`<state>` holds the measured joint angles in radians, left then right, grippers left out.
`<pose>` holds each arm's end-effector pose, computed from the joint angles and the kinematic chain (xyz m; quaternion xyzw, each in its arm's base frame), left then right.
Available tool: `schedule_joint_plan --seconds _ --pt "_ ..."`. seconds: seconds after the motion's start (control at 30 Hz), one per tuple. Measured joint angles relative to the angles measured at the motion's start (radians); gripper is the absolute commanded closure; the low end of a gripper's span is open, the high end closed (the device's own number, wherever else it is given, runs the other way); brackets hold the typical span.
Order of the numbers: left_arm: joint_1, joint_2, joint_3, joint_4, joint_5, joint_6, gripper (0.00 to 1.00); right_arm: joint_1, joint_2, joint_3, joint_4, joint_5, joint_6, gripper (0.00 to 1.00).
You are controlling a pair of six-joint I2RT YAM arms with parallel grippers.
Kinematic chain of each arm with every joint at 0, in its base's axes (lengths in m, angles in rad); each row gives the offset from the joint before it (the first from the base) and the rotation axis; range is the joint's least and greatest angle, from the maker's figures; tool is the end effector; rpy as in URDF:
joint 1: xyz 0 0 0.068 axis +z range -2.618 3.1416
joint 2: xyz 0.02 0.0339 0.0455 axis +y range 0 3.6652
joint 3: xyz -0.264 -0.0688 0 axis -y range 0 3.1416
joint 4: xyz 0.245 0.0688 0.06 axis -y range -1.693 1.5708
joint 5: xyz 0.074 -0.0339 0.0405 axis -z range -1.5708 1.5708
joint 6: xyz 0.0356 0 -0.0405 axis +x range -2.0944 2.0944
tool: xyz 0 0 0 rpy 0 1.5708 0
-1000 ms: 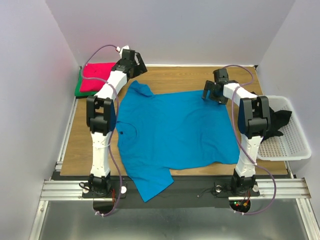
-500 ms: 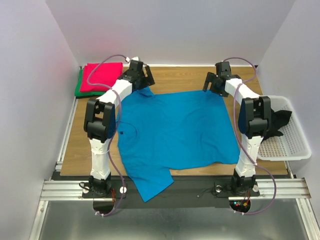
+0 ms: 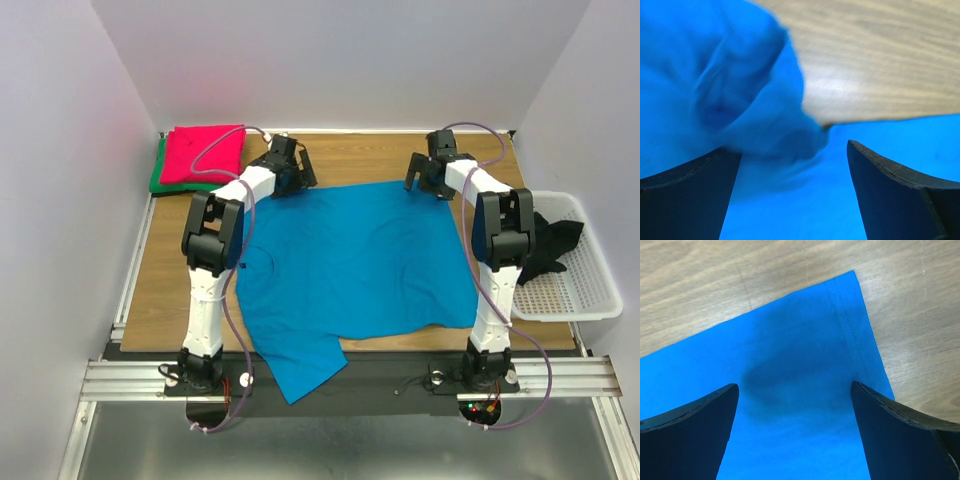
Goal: Fold and stack the t-shirts
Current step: Flatten the tshirt out
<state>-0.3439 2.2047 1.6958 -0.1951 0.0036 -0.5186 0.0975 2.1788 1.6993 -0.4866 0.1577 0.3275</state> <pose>0.4736 -0.1697 0.1883 -0.0784 0.9041 -0.1770 0.3808 0.4762 0.0410 0.1806 0.1325 0.9427 -0.0109 0.3060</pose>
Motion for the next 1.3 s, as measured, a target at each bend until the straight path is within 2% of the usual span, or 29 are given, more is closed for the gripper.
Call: schedule_joint_plan --seconds 0.1,0.2,0.3,0.5,0.57,0.63,0.7,0.8,0.93,1.07,1.17,1.3 --pt "-0.003 0.094 0.146 -0.017 0.008 0.003 0.02 0.0 0.006 0.0 0.0 0.003 -0.001 0.0" --pt "-0.003 0.241 0.4 -0.047 0.019 0.006 0.01 0.0 0.006 0.0 0.001 0.007 -0.004 0.0" --pt "-0.003 0.342 0.584 -0.06 0.048 0.006 0.01 0.0 0.007 0.0 0.0 0.013 -0.008 0.0" --pt "-0.001 0.336 0.617 -0.085 0.055 0.009 0.02 -0.006 0.007 0.0 0.0 0.029 -0.011 0.0" --pt "-0.001 0.272 0.521 -0.095 0.037 0.019 0.02 -0.01 0.007 0.0 0.0 0.031 -0.013 0.0" --pt "-0.004 0.135 0.323 -0.105 -0.012 0.029 0.02 -0.013 0.007 0.0 0.001 0.033 -0.018 0.0" --pt "-0.009 -0.052 0.098 -0.102 -0.062 0.037 0.02 -0.013 0.006 0.0 0.001 0.034 -0.019 0.0" --pt "-0.009 -0.317 -0.156 -0.088 -0.11 0.036 0.02 -0.013 -0.014 -0.026 0.004 0.033 -0.019 0.0" --pt "-0.008 -0.568 -0.359 -0.04 -0.178 0.012 0.02 -0.013 -0.113 -0.137 0.002 0.008 -0.018 0.0" --pt "-0.008 -0.564 -0.421 -0.022 -0.203 -0.005 0.02 -0.013 -0.236 -0.26 0.005 -0.034 -0.016 0.0" --pt "-0.008 -0.448 -0.424 -0.023 -0.211 -0.006 0.02 -0.012 -0.277 -0.315 0.001 -0.046 -0.012 0.0" --pt "-0.002 -0.283 -0.401 -0.054 -0.219 -0.001 0.02 -0.012 -0.254 -0.341 0.002 -0.058 -0.003 0.0"
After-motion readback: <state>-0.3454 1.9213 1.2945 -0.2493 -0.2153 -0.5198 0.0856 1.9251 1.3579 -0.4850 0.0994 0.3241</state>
